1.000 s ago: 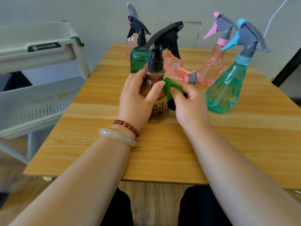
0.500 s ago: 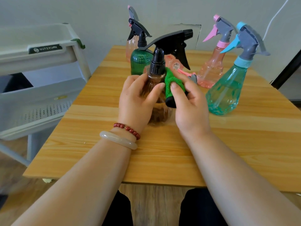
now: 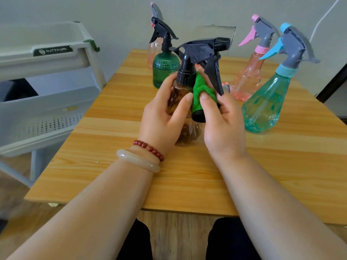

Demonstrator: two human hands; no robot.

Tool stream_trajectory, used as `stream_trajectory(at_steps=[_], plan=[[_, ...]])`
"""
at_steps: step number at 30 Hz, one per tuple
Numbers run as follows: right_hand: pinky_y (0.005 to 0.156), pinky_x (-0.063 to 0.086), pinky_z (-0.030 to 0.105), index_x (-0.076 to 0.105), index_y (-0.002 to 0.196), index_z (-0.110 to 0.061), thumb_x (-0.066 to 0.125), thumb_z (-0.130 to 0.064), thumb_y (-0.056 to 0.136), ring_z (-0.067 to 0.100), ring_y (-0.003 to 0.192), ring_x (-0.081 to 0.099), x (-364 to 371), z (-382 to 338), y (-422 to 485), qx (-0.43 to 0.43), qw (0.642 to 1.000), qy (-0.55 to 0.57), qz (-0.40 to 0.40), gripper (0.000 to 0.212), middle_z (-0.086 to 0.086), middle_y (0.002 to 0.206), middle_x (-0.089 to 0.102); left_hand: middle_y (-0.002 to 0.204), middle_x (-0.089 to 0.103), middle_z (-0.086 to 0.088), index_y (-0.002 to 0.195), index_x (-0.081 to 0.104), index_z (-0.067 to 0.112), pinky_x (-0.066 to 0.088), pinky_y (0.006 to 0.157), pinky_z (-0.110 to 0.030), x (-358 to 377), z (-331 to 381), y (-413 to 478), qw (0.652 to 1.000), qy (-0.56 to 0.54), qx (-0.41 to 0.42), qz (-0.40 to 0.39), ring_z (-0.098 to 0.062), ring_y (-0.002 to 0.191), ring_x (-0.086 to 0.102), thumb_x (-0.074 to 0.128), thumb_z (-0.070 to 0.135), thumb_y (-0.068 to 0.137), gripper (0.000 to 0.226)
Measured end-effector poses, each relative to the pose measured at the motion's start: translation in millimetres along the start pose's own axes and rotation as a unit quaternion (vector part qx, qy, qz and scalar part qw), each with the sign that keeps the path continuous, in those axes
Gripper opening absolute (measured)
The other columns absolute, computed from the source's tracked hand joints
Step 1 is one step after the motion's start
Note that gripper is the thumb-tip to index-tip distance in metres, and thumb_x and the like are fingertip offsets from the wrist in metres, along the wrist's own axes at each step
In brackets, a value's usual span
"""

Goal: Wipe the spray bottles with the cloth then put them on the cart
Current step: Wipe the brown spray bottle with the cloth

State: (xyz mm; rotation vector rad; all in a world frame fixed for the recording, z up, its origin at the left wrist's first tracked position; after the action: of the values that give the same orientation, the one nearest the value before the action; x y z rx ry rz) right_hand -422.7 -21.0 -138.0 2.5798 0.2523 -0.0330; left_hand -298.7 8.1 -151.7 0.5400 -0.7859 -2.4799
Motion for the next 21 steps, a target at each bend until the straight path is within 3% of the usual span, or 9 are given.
stream_trajectory(at_steps=[5, 8, 10, 12, 14, 16, 18, 21], plan=[[0.09, 0.045, 0.056, 0.064, 0.107, 0.0, 0.051, -0.021, 0.101, 0.031, 0.095, 0.057, -3, 9, 6, 0.091, 0.993, -0.076, -0.019, 0.025, 0.022, 0.103, 0.066, 0.119, 0.064, 0.014, 0.14, 0.048, 0.015, 0.047, 0.091, -0.013, 2, 2, 1, 1.0, -0.014, -0.005, -0.006, 0.004, 0.11, 0.06, 0.055, 0.04, 0.094, 0.053], [0.079, 0.05, 0.034, 0.067, 0.088, -0.014, 0.053, -0.021, 0.098, 0.011, 0.08, 0.061, -5, 8, 6, 0.095, 0.995, -0.034, -0.008, 0.019, -0.003, 0.08, 0.067, 0.117, 0.059, 0.013, 0.137, 0.05, 0.019, 0.044, 0.091, -0.01, 3, -2, 3, 1.0, 0.023, 0.004, 0.003, 0.009, 0.109, 0.054, 0.053, 0.043, 0.093, 0.05], [0.08, 0.046, 0.02, 0.07, 0.098, -0.016, 0.051, -0.015, 0.096, 0.001, 0.09, 0.06, -4, 4, 5, 0.04, 0.999, 0.031, -0.012, 0.018, -0.014, 0.086, 0.065, 0.109, 0.054, 0.012, 0.136, 0.052, 0.022, 0.04, 0.087, -0.005, 1, -4, 4, 0.998, 0.052, 0.008, 0.02, 0.013, 0.1, 0.049, 0.051, 0.045, 0.093, 0.049], [0.089, 0.047, 0.019, 0.066, 0.119, -0.008, 0.05, -0.012, 0.097, 0.004, 0.105, 0.06, -1, 4, 4, 0.005, 0.998, 0.051, -0.026, 0.028, -0.011, 0.106, 0.067, 0.104, 0.056, 0.011, 0.136, 0.054, 0.02, 0.039, 0.083, -0.005, -2, -5, 4, 0.997, 0.076, 0.018, 0.027, 0.012, 0.095, 0.05, 0.05, 0.043, 0.094, 0.048], [0.092, 0.048, 0.021, 0.065, 0.125, -0.014, 0.05, -0.014, 0.098, 0.002, 0.109, 0.06, -2, 6, 5, 0.012, 0.999, 0.001, -0.042, 0.03, -0.009, 0.116, 0.068, 0.108, 0.062, 0.011, 0.136, 0.055, 0.02, 0.043, 0.086, -0.009, -4, -5, 4, 0.996, 0.079, 0.021, 0.028, 0.009, 0.098, 0.054, 0.051, 0.04, 0.095, 0.045], [0.079, 0.044, 0.011, 0.068, 0.118, -0.026, 0.051, -0.018, 0.1, -0.009, 0.093, 0.06, -4, 10, 7, 0.064, 0.995, -0.063, -0.044, 0.026, -0.02, 0.1, 0.07, 0.111, 0.064, 0.015, 0.132, 0.052, 0.024, 0.05, 0.089, -0.016, -4, -3, 3, 0.998, 0.046, -0.003, 0.033, 0.005, 0.102, 0.06, 0.054, 0.033, 0.097, 0.035], [0.069, 0.041, 0.008, 0.071, 0.109, -0.032, 0.052, -0.02, 0.1, -0.012, 0.082, 0.058, -6, 13, 9, 0.112, 0.989, -0.085, -0.048, 0.024, -0.028, 0.083, 0.067, 0.108, 0.063, 0.018, 0.127, 0.046, 0.028, 0.051, 0.085, -0.015, -2, -3, 2, 0.999, 0.021, -0.021, 0.037, 0.007, 0.1, 0.061, 0.055, 0.026, 0.099, 0.029], [0.089, 0.044, 0.013, 0.067, 0.119, -0.028, 0.052, -0.012, 0.099, -0.007, 0.108, 0.059, -4, 7, 6, 0.066, 0.996, -0.027, -0.047, 0.03, -0.024, 0.106, 0.069, 0.106, 0.061, 0.024, 0.132, 0.047, 0.022, 0.048, 0.081, -0.008, 0, -3, 0, 0.999, 0.018, -0.024, 0.03, 0.011, 0.1, 0.06, 0.049, 0.027, 0.102, 0.031]])
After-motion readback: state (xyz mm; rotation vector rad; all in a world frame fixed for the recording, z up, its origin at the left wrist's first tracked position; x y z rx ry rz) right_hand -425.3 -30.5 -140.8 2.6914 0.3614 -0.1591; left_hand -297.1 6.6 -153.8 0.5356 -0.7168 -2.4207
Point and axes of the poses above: each hand's wrist, its own y-axis towards the middle knuckle, its own x-axis out of the palm, z = x × y, the point moved 2 cm from there along y, towards the middle knuckle
